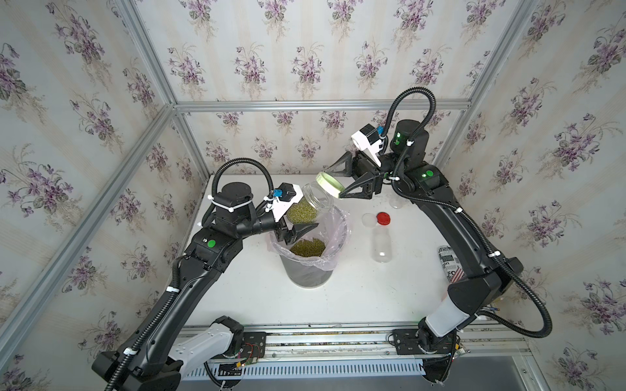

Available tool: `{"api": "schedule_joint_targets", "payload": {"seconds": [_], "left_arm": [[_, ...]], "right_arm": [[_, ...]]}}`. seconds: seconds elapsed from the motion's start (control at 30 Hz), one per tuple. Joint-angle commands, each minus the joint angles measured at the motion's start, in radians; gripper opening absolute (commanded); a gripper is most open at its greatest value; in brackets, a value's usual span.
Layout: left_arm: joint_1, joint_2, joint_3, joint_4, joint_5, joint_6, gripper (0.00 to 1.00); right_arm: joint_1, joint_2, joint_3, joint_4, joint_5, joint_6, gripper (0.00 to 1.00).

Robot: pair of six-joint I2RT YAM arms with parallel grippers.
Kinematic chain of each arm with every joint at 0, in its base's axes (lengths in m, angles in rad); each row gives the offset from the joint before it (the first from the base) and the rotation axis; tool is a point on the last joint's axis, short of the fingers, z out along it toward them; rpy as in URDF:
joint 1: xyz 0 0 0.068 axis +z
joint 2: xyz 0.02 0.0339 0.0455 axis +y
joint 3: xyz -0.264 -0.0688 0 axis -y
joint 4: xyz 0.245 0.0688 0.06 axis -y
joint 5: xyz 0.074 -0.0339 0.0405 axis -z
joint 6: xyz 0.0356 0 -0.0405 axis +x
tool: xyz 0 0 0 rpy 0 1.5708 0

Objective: Empty moldy mung beans from jars
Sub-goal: Unscrew the lid from the jar, then place the lid at the center of the board.

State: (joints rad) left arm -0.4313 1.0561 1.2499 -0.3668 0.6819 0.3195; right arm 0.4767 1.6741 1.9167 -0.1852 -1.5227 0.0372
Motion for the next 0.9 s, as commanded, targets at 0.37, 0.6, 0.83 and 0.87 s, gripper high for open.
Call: {"api": "schedule_joint_targets", "payload": {"seconds": [0.37, 0.6, 0.83, 0.87], "left_arm": [[0.0, -0.009, 0.001, 0.063, 0.008, 0.0, 0.0], [0.0, -0.01, -0.003, 0.074, 0.006, -0.006, 0.0], [0.001, -0.008, -0.003, 0.084, -0.025, -0.013, 0.0], [0.001, -0.01, -0.005, 0.083, -0.027, -0.013, 0.0]], "right_arm": [[-0.028, 0.077, 0.14, -0.101, 0.012, -0.055, 0.61], [-0.07, 0.103, 0.187, -0.15, 0.273, 0.026, 0.58], [-0.116, 0.087, 0.224, -0.349, 0.504, -0.027, 0.59], [-0.118, 0.084, 0.227, -0.382, 0.548, -0.038, 0.59]]}}
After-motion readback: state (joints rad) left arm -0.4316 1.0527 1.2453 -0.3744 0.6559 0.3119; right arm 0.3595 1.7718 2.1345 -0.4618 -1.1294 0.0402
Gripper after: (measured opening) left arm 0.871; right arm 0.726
